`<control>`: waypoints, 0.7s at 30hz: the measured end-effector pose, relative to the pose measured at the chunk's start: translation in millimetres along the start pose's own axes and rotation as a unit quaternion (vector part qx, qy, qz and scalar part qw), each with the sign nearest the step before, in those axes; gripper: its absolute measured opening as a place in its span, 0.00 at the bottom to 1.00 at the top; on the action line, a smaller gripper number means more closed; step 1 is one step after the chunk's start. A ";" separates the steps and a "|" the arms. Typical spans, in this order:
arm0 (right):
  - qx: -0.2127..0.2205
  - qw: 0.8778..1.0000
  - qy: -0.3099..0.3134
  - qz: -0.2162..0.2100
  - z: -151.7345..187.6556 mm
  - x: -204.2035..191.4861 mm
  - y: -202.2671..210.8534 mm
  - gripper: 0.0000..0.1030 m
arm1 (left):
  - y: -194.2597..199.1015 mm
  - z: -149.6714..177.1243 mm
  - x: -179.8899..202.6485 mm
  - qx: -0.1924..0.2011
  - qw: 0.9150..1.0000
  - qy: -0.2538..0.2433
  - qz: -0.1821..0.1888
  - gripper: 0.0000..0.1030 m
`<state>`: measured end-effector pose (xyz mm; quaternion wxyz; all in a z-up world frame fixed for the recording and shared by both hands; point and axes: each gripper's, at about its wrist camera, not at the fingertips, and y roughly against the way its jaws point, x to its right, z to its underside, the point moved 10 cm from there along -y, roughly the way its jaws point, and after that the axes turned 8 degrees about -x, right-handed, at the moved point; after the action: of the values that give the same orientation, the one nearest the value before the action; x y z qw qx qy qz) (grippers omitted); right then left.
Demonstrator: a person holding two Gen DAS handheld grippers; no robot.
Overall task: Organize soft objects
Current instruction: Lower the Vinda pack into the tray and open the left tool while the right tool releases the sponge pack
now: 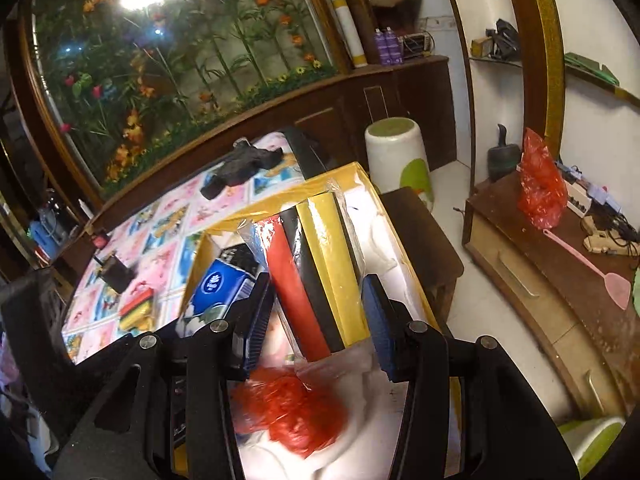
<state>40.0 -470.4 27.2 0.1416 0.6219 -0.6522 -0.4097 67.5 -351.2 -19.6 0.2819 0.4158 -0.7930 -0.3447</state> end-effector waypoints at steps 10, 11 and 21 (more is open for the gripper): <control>-0.047 0.999 0.007 0.008 8.7 3.6 -43.8 0.44 | 3.5 2.2 -0.9 0.009 1.000 -0.004 -0.011 0.56; -0.049 0.999 0.008 0.011 10.6 1.3 -46.5 0.44 | 3.6 2.2 -0.6 0.010 1.000 -0.006 -0.012 0.56; -0.055 0.998 0.019 0.027 16.8 -2.9 -50.0 0.44 | 6.3 0.2 0.6 0.022 0.999 -0.014 -0.023 0.57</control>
<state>63.6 -456.2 -17.9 0.1992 0.6030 -0.6424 -0.4289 64.1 -349.0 -14.7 0.2531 0.4348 -0.7949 -0.3391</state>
